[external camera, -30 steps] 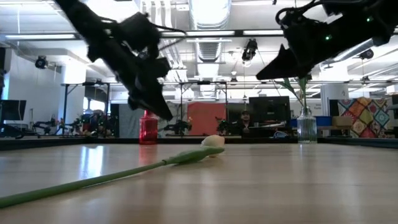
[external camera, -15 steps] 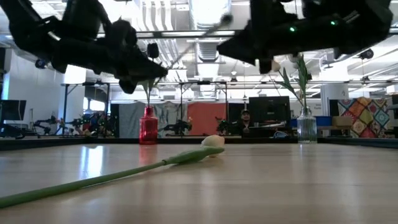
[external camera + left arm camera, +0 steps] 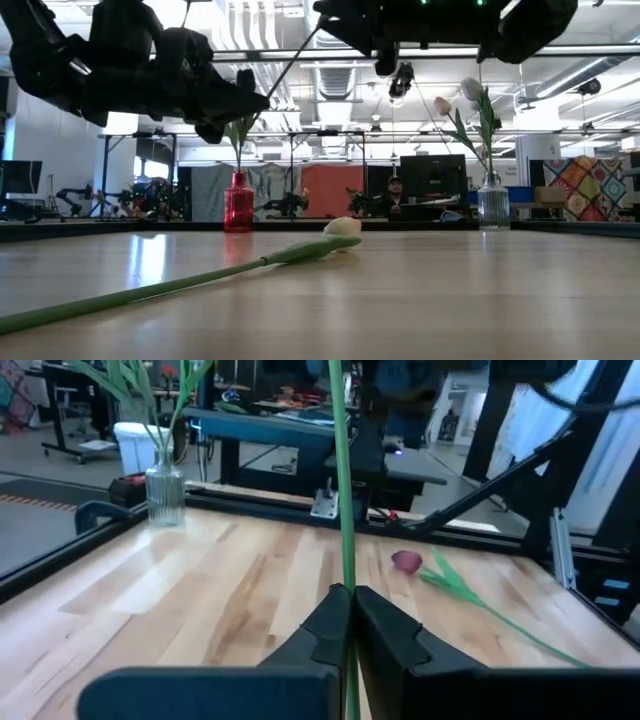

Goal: Sort flowers into vase by color
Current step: Put the black tulip into the red vase

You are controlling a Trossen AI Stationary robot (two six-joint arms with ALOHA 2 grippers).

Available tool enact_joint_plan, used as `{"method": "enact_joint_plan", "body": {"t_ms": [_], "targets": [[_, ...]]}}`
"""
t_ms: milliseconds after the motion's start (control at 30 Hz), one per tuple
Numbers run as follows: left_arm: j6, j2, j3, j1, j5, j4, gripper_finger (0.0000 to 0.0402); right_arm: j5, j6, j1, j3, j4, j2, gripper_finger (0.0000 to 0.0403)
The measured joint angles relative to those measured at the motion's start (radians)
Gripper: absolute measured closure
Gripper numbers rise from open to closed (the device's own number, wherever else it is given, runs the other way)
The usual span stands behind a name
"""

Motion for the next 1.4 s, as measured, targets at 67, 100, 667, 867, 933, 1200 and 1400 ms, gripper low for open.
{"method": "enact_joint_plan", "body": {"t_ms": [67, 100, 667, 867, 933, 1200, 1400], "targets": [[0.008, -0.001, -0.001, -0.002, 0.001, -0.003, 0.0402, 0.006, 0.0, -0.007, 0.009, 0.0, -0.003, 0.0246], [0.011, -0.001, -0.001, -0.002, 0.002, -0.002, 0.0401, 0.018, 0.0, -0.01, 0.014, 0.001, -0.003, 0.025], [0.045, -0.001, -0.002, -0.003, 0.011, -0.007, 0.0402, 0.062, 0.185, -0.097, 0.018, -0.084, -0.003, 0.0282], [0.045, -0.001, -0.01, -0.004, 0.011, -0.004, 0.0401, 0.059, 0.223, -0.093, 0.017, -0.133, -0.003, 0.0247], [0.043, -0.001, -0.012, -0.004, 0.011, -0.002, 0.0401, 0.059, 0.237, -0.093, 0.017, -0.151, -0.003, 0.0237], [0.038, -0.001, -0.013, -0.003, 0.009, -0.003, 0.0401, 0.052, 0.212, -0.093, 0.018, -0.115, -0.004, 0.0227], [0.038, -0.001, -0.015, -0.003, 0.009, -0.025, 0.0401, 0.05, 0.142, -0.093, 0.05, -0.107, -0.004, 0.0232]]}}
